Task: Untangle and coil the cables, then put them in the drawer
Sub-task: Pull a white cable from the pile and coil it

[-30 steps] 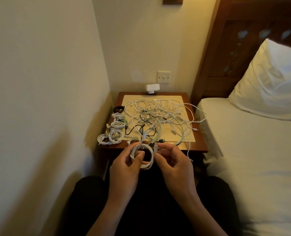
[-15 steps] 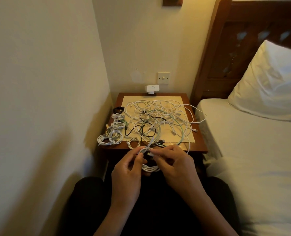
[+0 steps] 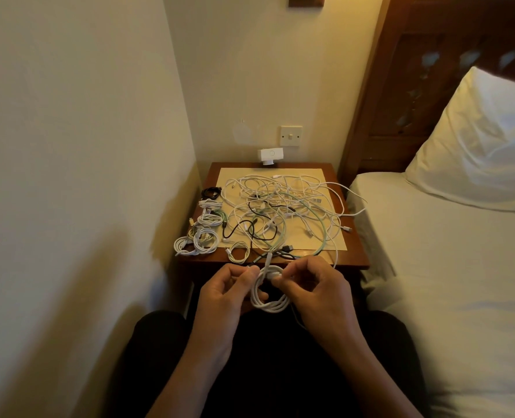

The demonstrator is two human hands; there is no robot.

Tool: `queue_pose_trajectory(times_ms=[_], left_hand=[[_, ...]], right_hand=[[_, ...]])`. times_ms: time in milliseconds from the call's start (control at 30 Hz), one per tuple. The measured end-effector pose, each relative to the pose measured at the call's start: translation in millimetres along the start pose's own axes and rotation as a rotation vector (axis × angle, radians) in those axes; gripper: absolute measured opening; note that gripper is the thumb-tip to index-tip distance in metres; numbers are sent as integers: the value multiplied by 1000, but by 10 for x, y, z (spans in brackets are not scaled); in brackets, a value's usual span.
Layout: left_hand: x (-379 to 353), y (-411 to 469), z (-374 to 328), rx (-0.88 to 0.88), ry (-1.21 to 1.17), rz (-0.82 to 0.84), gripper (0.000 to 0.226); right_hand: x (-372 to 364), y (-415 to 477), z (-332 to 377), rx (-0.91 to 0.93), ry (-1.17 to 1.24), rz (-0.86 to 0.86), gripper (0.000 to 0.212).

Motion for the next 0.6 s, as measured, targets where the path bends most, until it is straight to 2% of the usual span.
queue_pose_trajectory(times_ms=[67,200,367,600], left_hand=[[-11,49,10,54,-39,39,38],[-12,99,43,108,-83,73,34],[-54,112,97,175,-99,146,30],[-99,9,-123,-24,238,88,25]], right_hand=[[-6,4,36,13,-7,22,17],[-3,5,97,48,-8,58,17],[8,1,33,-12,73,64,19],[13,21,-53,-71,153,29,18]])
Point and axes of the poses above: each hand's wrist, its own y-axis towards the middle knuckle, its own x-axis out of the back of the hand, z = x × y, the point moved 10 cm from there along y, towards the middle knuckle, and after that the axes turned 13 degrees about x, right-handed, at the moved point
